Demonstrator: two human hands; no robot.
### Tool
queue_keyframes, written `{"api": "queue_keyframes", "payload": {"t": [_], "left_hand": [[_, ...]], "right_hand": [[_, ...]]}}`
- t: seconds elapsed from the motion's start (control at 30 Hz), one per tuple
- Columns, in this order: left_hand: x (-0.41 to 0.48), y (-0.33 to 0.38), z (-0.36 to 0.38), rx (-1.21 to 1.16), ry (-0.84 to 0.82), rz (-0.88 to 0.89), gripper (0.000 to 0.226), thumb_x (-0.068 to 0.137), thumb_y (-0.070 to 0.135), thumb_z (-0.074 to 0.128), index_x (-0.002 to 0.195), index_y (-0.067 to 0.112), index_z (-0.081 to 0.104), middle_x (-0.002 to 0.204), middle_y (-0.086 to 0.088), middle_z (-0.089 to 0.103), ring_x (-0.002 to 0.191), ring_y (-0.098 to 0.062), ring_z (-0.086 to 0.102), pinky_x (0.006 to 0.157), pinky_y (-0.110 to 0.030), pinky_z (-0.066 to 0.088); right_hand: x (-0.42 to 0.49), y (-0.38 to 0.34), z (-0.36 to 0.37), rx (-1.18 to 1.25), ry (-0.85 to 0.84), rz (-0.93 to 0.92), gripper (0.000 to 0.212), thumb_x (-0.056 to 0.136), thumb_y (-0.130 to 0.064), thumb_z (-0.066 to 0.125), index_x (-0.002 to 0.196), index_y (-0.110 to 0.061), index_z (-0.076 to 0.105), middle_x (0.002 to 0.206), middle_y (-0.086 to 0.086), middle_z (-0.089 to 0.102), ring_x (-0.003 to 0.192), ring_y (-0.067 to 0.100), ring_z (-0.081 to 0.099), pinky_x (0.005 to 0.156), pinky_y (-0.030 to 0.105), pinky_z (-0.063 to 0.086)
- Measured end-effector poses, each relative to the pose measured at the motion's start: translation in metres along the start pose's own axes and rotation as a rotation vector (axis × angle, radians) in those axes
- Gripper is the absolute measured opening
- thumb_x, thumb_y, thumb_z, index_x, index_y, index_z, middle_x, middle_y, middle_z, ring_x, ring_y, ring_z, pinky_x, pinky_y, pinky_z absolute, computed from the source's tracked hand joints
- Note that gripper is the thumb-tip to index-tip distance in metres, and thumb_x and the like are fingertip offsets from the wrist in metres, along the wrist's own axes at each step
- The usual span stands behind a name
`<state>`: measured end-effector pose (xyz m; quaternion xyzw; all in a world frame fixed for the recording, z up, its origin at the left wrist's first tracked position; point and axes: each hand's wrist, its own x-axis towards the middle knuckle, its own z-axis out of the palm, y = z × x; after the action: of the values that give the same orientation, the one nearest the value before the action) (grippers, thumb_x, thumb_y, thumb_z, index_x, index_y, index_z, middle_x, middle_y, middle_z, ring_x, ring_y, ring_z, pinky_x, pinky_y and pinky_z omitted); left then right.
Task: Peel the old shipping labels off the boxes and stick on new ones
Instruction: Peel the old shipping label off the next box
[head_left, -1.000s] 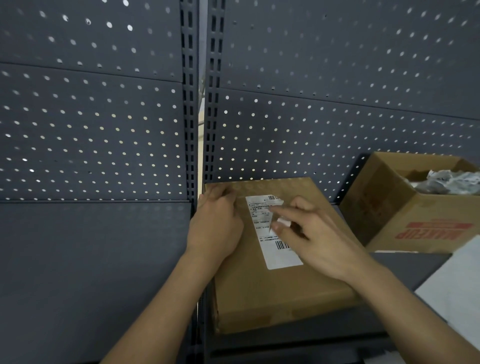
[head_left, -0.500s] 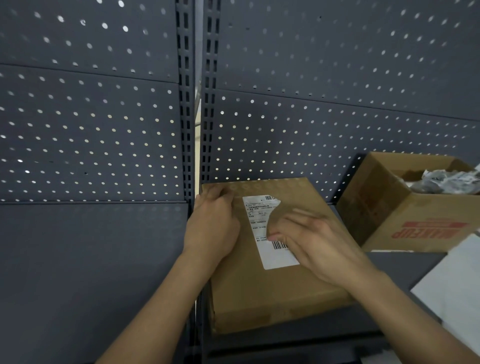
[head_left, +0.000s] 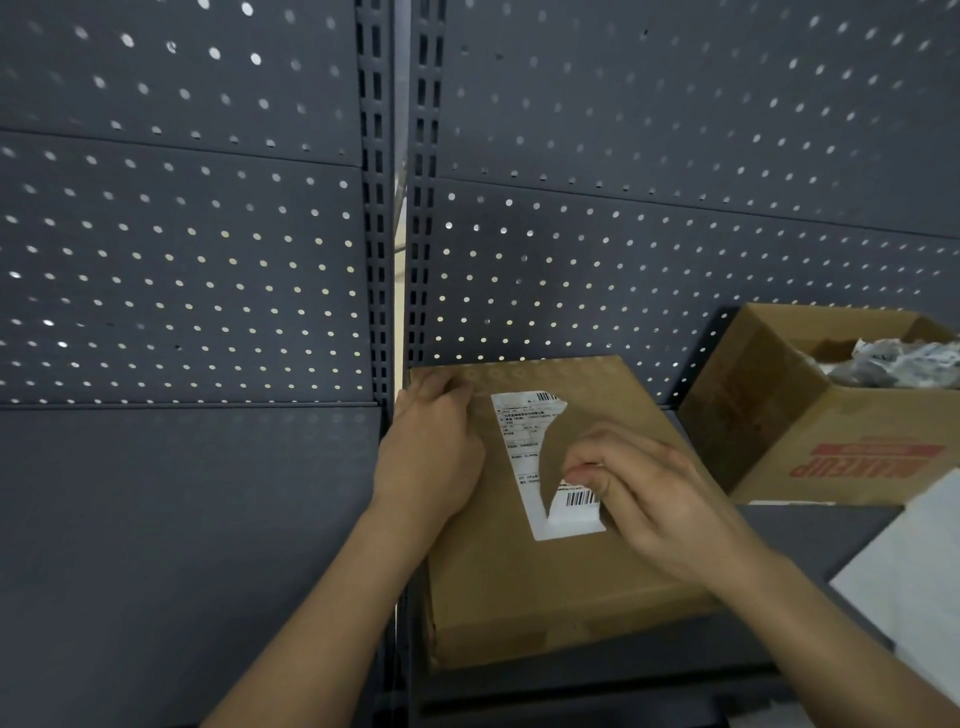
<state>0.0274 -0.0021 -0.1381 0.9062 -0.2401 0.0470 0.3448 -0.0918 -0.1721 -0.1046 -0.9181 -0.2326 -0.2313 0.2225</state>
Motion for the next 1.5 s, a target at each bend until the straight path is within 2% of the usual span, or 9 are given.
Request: {"api": "queue_keyframes", "payload": {"t": [0.3,0.43,0.53,0.73,0.93,1.0,1.13,1.37,1.5], "left_hand": [[-0.002,0.002,-0.003,-0.007,-0.027,-0.025,0.050,0.086,0.001,0.036,0.130,0.011,0.056,0.147,0.002,0.039,0.136,-0.026,0.033,0.097,-0.047,0.045],[-0.002,0.002,-0.002,-0.009,-0.018,-0.031,0.045,0.085,0.000,0.036,0.122,0.011,0.060,0.143,0.004,0.042,0.131,-0.027,0.037,0.090,-0.042,0.047],[-0.002,0.002,-0.002,-0.011,-0.007,-0.030,0.044,0.085,0.001,0.037,0.121,0.011,0.061,0.142,0.005,0.043,0.130,-0.025,0.038,0.088,-0.041,0.046],[-0.002,0.003,-0.003,-0.013,-0.011,-0.032,0.045,0.087,0.001,0.037,0.125,0.010,0.059,0.146,0.004,0.041,0.134,-0.025,0.035,0.093,-0.039,0.043],[-0.002,0.002,-0.003,-0.022,-0.013,-0.028,0.046,0.086,0.001,0.037,0.125,0.011,0.059,0.146,0.006,0.041,0.134,-0.024,0.035,0.093,-0.039,0.044],[-0.002,0.002,-0.002,-0.022,-0.007,-0.026,0.045,0.087,0.001,0.037,0.125,0.010,0.059,0.145,0.005,0.041,0.134,-0.024,0.035,0.094,-0.039,0.044],[-0.002,0.002,-0.003,-0.026,-0.007,-0.031,0.044,0.088,0.002,0.037,0.125,0.010,0.059,0.146,0.005,0.041,0.134,-0.024,0.035,0.095,-0.039,0.043],[-0.002,0.001,-0.003,-0.048,0.003,-0.025,0.046,0.089,0.002,0.037,0.128,0.012,0.059,0.147,0.007,0.041,0.136,-0.020,0.033,0.098,-0.039,0.042],[-0.002,0.000,-0.002,-0.057,0.017,-0.010,0.045,0.091,0.003,0.037,0.131,0.012,0.057,0.145,0.008,0.041,0.136,-0.019,0.034,0.098,-0.037,0.041]], "right_hand": [[0.000,-0.004,-0.004,0.136,0.213,0.103,0.021,0.101,-0.021,0.040,0.109,-0.020,0.059,0.096,-0.029,0.051,0.084,-0.006,0.053,0.073,0.010,0.039],[0.002,0.000,-0.007,0.101,0.157,0.176,0.022,0.100,-0.044,0.043,0.112,-0.032,0.058,0.095,-0.023,0.051,0.081,0.011,0.055,0.069,0.031,0.047],[0.004,0.001,-0.006,0.070,0.108,0.273,0.036,0.078,-0.066,0.063,0.097,-0.037,0.053,0.092,-0.019,0.050,0.084,0.011,0.054,0.069,0.027,0.045],[0.004,0.008,-0.003,0.053,0.026,0.317,0.015,0.091,-0.029,0.064,0.103,-0.036,0.057,0.094,-0.021,0.052,0.078,0.011,0.059,0.069,0.032,0.048],[0.005,0.015,-0.001,0.197,0.027,0.311,0.041,0.097,0.006,0.048,0.128,-0.019,0.059,0.109,-0.009,0.052,0.074,0.014,0.065,0.068,0.017,0.051],[0.005,0.018,0.000,0.167,0.021,0.291,0.040,0.097,0.008,0.047,0.125,-0.015,0.063,0.105,-0.022,0.054,0.068,0.012,0.062,0.064,0.016,0.048],[0.004,0.020,-0.002,0.095,-0.002,0.411,0.026,0.101,-0.012,0.048,0.110,-0.028,0.066,0.078,-0.028,0.056,0.067,0.003,0.055,0.064,0.016,0.041],[0.017,0.022,-0.008,0.091,-0.115,0.567,0.010,0.092,-0.043,0.057,0.091,-0.036,0.064,0.073,-0.020,0.063,0.055,0.002,0.052,0.053,0.030,0.042],[0.034,0.035,-0.008,-0.005,-0.127,0.456,0.021,0.091,-0.054,0.052,0.095,-0.036,0.062,0.095,-0.013,0.063,0.096,0.007,0.057,0.082,0.036,0.050]]}}
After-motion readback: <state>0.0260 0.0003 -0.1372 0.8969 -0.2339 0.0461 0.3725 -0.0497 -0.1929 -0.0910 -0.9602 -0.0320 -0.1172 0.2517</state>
